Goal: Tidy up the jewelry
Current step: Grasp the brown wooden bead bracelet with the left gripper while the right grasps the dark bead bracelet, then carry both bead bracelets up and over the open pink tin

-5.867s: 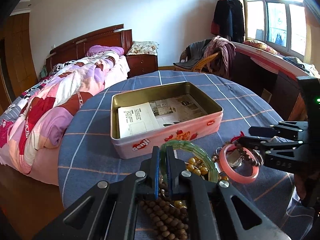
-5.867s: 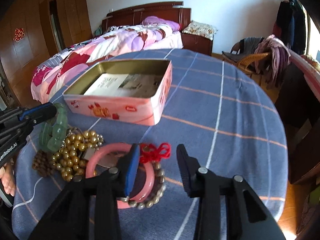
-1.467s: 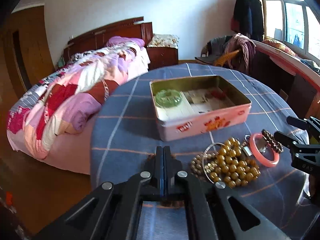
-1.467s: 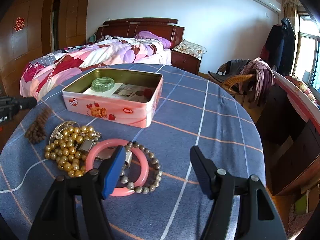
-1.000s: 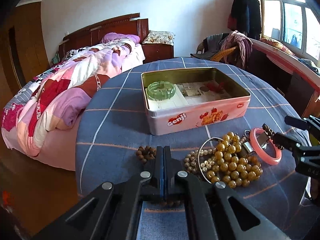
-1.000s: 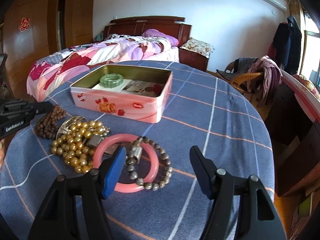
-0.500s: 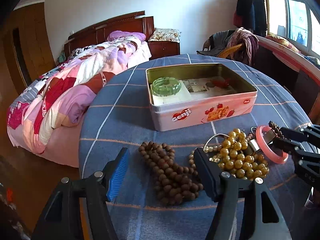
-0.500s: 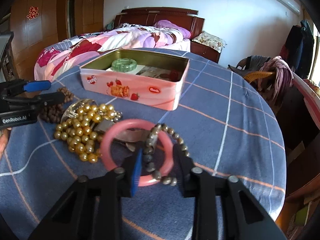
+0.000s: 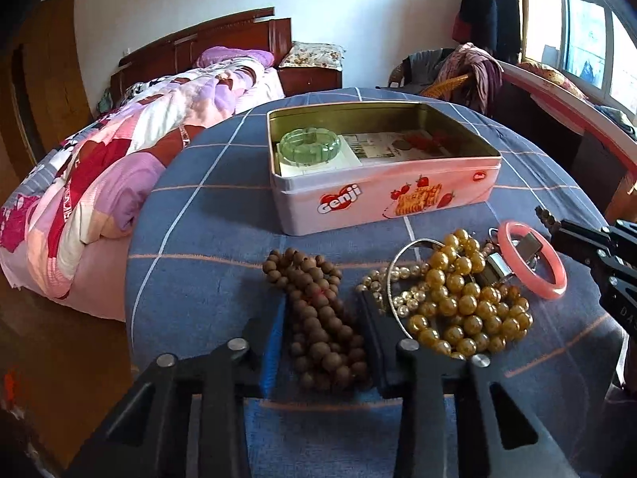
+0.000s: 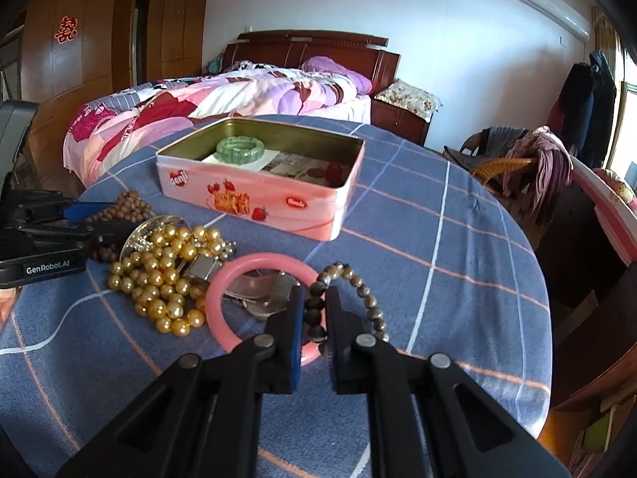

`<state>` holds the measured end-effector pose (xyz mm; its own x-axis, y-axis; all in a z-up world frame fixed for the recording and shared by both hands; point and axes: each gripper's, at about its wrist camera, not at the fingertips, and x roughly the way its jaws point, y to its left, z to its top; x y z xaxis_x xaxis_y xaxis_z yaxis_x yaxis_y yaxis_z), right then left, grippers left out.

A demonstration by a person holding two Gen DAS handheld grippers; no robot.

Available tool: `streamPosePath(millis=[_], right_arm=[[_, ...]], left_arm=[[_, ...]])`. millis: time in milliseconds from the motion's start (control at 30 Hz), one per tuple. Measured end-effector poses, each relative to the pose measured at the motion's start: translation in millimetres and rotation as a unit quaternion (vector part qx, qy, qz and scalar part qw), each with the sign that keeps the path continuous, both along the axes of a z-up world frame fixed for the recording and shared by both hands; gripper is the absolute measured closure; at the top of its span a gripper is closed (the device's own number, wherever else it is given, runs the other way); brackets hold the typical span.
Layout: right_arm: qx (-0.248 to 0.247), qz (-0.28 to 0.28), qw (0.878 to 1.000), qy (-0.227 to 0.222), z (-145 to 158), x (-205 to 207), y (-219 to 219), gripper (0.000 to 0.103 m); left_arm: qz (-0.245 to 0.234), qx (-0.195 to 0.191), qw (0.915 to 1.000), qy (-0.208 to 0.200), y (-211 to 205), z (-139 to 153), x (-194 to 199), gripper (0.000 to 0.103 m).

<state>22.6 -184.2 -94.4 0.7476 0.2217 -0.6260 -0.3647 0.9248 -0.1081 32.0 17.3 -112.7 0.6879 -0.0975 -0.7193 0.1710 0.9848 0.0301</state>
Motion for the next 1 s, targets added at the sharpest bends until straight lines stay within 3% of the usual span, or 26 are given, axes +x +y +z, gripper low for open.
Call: streamPosePath(millis=[167, 1000], right_arm=[[0.010, -0.008, 1.000, -0.009, 4.5, 1.2, -3.9, 0.091], [0.041, -0.006, 0.998, -0.041, 22.6, 5.9, -10.3, 0.091]], left_arm=[[-0.004, 0.005, 1.0000, -0.007, -1.2, 5.0, -3.0, 0.080], [-0.012, -0.007, 0.9953, -0.096, -0.4, 64.7, -6.8, 0.080]])
